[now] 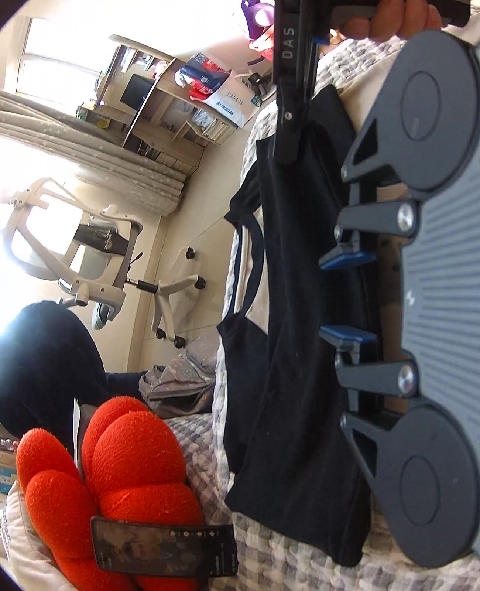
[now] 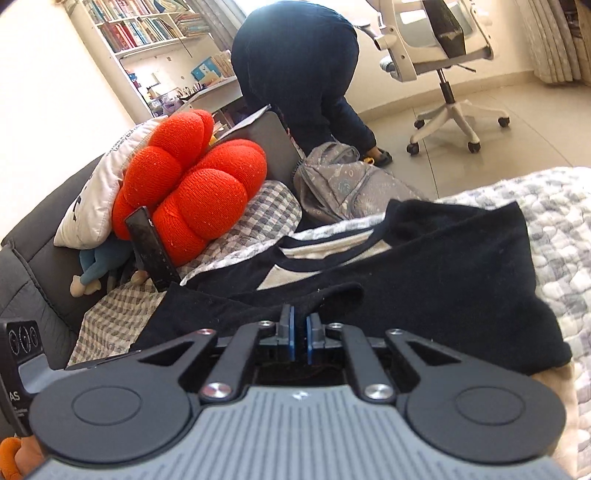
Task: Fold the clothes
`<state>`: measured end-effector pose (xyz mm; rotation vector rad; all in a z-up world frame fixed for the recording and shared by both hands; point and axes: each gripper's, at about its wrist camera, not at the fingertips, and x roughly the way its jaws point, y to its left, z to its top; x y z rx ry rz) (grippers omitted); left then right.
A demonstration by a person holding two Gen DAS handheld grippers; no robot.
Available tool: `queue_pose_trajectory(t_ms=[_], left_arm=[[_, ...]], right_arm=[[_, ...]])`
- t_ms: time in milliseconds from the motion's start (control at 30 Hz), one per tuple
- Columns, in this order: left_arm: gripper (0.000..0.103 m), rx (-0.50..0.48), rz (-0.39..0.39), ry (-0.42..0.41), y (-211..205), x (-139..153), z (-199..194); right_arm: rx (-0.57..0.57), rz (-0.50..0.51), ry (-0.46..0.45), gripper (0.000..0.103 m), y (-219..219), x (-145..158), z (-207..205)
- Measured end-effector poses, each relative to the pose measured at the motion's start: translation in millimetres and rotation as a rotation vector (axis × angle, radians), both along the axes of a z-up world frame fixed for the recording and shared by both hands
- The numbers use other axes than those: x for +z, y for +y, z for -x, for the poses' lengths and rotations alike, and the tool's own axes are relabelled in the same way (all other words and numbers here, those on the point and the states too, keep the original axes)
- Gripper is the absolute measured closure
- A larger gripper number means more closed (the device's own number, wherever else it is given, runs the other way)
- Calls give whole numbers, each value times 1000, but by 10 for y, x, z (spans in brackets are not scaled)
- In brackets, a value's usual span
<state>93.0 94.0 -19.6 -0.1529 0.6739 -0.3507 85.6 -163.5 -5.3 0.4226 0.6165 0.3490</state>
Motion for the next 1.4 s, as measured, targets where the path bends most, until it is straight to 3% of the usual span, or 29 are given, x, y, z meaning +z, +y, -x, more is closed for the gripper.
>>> queue_pose_trajectory(t_ms=[233, 367, 600, 767, 900, 1067, 1200, 1233, 1300, 1400], left_arm=[[70, 253, 104, -34, 761, 191, -92], [75, 326, 110, -28, 995, 158, -123], [79, 279, 105, 7, 904, -5, -223], [79, 235, 11, 46, 710, -152, -265], [79, 257, -74, 66, 666, -226, -276], [79, 272, 3, 51, 755, -153, -296], [79, 225, 1, 7, 658, -45, -409], [82, 208, -5, -11, 627, -27, -436], [99, 149, -24, -48, 548, -1, -535], [100, 106, -62, -44, 450, -14, -718]], right_arm=[[10, 7, -127, 94, 55, 499, -157], [-19, 24, -185, 94, -87, 689, -116], [-145, -4, -139, 94, -596, 508, -52], [-208, -14, -52, 94, -854, 183, -54], [-242, 21, 21, 94, -912, -105, -78], [-256, 122, 88, 92, -942, -280, -82], [-267, 156, 56, 87, -981, -168, -34], [-276, 173, 36, 87, -983, -114, -23], [-286, 185, 17, 87, -1014, -80, -59], [-273, 205, 39, 87, -1003, -139, -193]])
